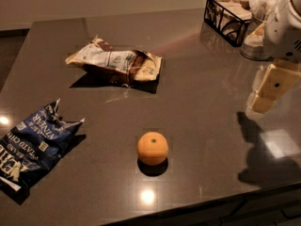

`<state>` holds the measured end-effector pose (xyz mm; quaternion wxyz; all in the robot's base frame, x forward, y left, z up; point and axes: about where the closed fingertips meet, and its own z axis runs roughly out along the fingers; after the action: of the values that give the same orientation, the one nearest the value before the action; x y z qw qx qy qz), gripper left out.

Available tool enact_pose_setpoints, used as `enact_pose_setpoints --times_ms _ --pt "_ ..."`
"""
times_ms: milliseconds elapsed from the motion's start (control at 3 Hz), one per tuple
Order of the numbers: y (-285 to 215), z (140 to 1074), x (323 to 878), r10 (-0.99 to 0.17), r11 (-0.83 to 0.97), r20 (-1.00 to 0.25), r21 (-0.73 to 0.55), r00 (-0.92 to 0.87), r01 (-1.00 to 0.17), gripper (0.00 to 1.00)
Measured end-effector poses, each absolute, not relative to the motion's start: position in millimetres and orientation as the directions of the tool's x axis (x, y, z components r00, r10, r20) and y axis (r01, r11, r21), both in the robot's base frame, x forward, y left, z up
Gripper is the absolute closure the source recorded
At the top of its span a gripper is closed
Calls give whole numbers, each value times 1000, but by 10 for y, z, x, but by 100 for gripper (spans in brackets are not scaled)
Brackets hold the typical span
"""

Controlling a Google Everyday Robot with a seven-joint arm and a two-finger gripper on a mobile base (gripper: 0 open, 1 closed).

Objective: Pick brown chip bag

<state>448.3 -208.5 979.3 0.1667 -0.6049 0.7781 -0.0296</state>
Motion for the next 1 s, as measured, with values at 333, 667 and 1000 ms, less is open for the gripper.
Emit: enact_pose_setpoints --times_ms 333,667,1000 --pt "-1952 9765 4670 -953 254 -229 -236 -201 -938 0" --pt "-1649 9653 4953 -960 200 -237 -213 -148 -956 0" --pt "-1378 9589 5120 -961 154 -261 -216 -95 -964 0"
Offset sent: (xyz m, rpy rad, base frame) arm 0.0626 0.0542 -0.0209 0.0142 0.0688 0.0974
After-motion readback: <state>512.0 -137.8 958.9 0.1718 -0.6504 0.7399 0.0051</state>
